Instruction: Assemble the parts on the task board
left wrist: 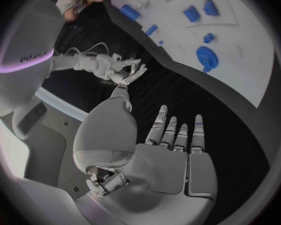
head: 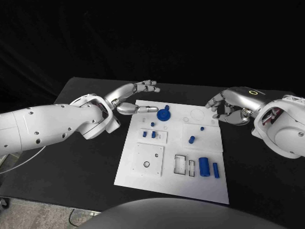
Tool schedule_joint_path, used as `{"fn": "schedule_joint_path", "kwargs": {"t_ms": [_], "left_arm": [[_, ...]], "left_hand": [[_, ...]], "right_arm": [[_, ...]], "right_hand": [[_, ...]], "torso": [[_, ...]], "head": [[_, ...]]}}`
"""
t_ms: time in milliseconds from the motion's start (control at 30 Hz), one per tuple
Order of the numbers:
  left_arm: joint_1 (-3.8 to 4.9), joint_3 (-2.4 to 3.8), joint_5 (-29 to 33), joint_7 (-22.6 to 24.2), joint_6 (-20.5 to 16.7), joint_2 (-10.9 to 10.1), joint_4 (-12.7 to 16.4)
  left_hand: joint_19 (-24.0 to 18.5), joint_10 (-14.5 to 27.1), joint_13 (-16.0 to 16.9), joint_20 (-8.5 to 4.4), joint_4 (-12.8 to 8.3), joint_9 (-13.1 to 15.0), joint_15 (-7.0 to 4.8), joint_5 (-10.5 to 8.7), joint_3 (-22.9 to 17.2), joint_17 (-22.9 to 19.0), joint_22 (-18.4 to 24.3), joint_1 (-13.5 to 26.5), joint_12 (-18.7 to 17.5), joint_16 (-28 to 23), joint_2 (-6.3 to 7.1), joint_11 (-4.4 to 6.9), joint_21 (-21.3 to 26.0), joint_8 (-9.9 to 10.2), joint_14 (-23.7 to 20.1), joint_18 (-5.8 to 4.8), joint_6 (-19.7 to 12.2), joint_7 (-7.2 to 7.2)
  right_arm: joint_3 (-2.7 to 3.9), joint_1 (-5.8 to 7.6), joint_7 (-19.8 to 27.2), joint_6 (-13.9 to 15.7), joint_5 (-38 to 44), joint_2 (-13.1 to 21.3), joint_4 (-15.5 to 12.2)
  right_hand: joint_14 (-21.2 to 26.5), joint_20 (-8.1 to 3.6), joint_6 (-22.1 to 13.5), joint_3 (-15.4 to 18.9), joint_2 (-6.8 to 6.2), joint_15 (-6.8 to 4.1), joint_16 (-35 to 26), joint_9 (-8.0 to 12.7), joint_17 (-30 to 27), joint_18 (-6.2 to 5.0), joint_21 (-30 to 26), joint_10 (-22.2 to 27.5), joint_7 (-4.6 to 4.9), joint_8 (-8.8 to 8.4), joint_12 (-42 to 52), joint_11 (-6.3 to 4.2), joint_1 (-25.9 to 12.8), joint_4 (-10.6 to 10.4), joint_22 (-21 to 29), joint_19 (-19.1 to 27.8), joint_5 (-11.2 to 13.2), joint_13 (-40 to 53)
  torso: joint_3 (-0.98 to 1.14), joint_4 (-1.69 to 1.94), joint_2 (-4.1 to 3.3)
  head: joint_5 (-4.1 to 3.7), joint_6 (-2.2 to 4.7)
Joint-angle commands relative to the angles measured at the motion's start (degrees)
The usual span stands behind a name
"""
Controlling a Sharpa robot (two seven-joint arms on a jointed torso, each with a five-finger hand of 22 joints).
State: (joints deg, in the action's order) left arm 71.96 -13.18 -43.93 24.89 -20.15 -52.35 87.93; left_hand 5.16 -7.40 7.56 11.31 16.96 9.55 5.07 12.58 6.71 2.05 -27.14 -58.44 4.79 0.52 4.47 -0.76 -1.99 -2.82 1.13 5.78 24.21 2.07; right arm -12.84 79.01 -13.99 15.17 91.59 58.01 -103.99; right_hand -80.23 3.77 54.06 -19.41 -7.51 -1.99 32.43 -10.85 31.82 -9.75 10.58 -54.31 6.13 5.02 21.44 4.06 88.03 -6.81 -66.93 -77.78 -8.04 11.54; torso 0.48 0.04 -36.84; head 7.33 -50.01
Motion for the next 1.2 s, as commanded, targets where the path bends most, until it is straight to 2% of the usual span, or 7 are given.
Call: {"fn": "schedule_joint_path", "kwargs": {"t_ms": [33, 133, 233, 500, 767, 967, 1200], "left_arm": [[-0.07, -0.02, 38.5, 7.0, 13.3, -0.1, 1.0], [-0.22, -0.04, 42.3, 8.1, 15.2, -0.3, 1.7], [-0.31, -0.05, 43.1, 9.4, 15.1, -0.4, 2.3], [-0.44, -0.06, 43.6, 12.3, 12.1, -0.8, 3.9], [-0.6, -0.06, 43.8, 11.7, 11.3, -0.8, 4.8], [-0.75, -0.06, 43.8, 11.8, 11.2, -0.8, 5.0], [-0.81, -0.06, 43.8, 11.5, 11.2, -0.8, 5.0]], "left_hand": [[-3.6, 2.8, -2.4, 0.77, 0.2, -2.6, 0.81, -0.65, -0.4, -2.1, 11.5, 4.2, -1.2, -0.5, -0.95, 1.09, 0.8, 0.5, -1.1, -0.8, -6.2, -1.31], [-4.9, 3.9, -3.8, 1.67, 0.2, -4.1, 0.45, -2.81, -0.8, -2.1, 21.1, 6.3, -1.5, -0.5, -0.96, 1.62, 1.5, 0.7, -1.1, -0.65, -8.5, -2.15], [-5.0, 4.2, -4.2, 1.72, 0.2, -4.7, 0.46, -3.44, -0.8, -2.1, 21.9, 7.0, -1.4, -0.5, -0.91, 2.03, 1.5, 0.7, -1.1, -0.17, -9.1, -2.9], [-5.1, 3.7, -4.8, 0.83, 0.0, -5.8, 0.05, -3.06, -1.6, -2.1, 22.8, 6.5, -0.1, -0.5, -4.6, 2.85, 1.6, 0.6, -1.1, 1.79, -8.0, -3.2], [-5.0, 3.3, -5.7, 2.39, -0.2, -7.0, 2.07, -1.02, 0.9, -2.1, 22.8, 4.0, 1.8, -0.5, -9.13, 0.1, 1.5, 0.5, -1.1, 4.09, -7.1, -1.43], [-4.9, 3.6, -6.0, 4.42, 0.0, -7.4, 2.17, -2.83, 1.7, -2.1, 22.6, 2.2, 2.3, -0.5, -5.41, 0.33, 1.4, 0.6, -1.1, 4.36, -7.2, -1.97], [-4.8, 3.7, -6.0, 4.84, 0.0, -7.5, 2.38, -2.32, 0.6, -2.1, 22.6, 0.7, 2.7, -0.5, -4.67, -0.2, 1.4, 0.6, -1.1, 4.42, -7.3, -1.9]], "right_arm": [[0.02, -0.86, 1.7, -0.2, 7.0, -0.9, 1.0], [0.02, -1.72, 2.1, -0.5, 8.0, -1.8, 1.9], [0.02, -2.52, 2.4, -0.9, 8.4, -2.5, 2.6], [0.03, -4.19, 2.8, -1.7, 8.7, -3.7, 4.3], [0.03, -5.78, 1.2, -3.1, 8.8, -4.8, 6.1], [0.03, -6.62, 0.5, -4.0, 8.8, -5.6, 7.7], [0.03, -7.58, 0.8, -3.3, 8.8, -6.7, 9.8]], "right_hand": [[-0.6, -0.12, 0.5, -0.3, -0.98, -0.04, -0.2, 0.3, 0.1, -0.56, 0.2, -0.4, -0.04, -0.11, -0.6, 0.11, -1.0, -0.9, -0.4, -0.1, 1.9, -0.7], [-1.1, 0.0, 1.4, -0.3, -1.81, -0.01, -0.3, 0.6, 0.2, -0.63, 0.1, 0.2, -0.02, 0.12, -2.0, 0.28, -2.3, -1.9, -0.6, -0.3, 2.9, -1.8], [-1.3, 0.11, 1.7, -0.5, -2.29, -0.01, -0.5, 0.9, 0.3, -0.64, 0.0, 0.7, -0.61, -0.03, -3.3, 0.43, -2.7, -2.4, -0.6, -0.5, 3.0, -2.8], [-1.5, 0.28, 2.7, -0.3, -2.71, 0.16, -0.8, 1.6, 0.3, -0.62, -0.5, 0.5, 0.17, -0.13, -5.4, 0.59, -3.2, -2.8, -0.6, -0.8, 3.3, -4.6], [-1.7, 0.65, 3.1, -1.5, -2.7, 0.81, -1.2, 3.0, 0.4, -0.56, -0.9, -1.7, 1.45, -0.79, -7.7, 0.87, -2.0, -2.0, -0.8, -1.1, 0.9, -6.8], [-1.5, 0.68, 3.7, -2.0, -2.74, 0.84, -1.5, 3.6, 0.4, -0.58, -1.0, -1.5, 1.78, -0.8, -9.3, 1.07, -1.9, -1.6, -1.0, -1.0, 0.0, -7.8], [-1.5, 0.8, 4.1, -2.1, -2.54, 1.04, -1.6, 3.8, 0.5, -0.53, -1.1, -2.3, 1.88, -0.74, -9.5, 1.06, -2.3, -1.7, -1.1, -0.9, 0.1, -7.9]], "torso": [[-0.15, 0.06, -0.03], [-0.16, 0.01, -0.04], [-0.19, 0.01, -0.07], [0.02, -0.05, -0.06], [-0.01, -0.07, -0.02], [-0.02, -0.03, -0.04], [0.0, -0.05, -0.05]], "head": [[0.03, 0.01], [-0.27, 0.01], [-0.31, 0.01], [0.37, 0.01], [-0.69, 0.01], [-1.21, 0.01], [-1.44, 0.01]]}}
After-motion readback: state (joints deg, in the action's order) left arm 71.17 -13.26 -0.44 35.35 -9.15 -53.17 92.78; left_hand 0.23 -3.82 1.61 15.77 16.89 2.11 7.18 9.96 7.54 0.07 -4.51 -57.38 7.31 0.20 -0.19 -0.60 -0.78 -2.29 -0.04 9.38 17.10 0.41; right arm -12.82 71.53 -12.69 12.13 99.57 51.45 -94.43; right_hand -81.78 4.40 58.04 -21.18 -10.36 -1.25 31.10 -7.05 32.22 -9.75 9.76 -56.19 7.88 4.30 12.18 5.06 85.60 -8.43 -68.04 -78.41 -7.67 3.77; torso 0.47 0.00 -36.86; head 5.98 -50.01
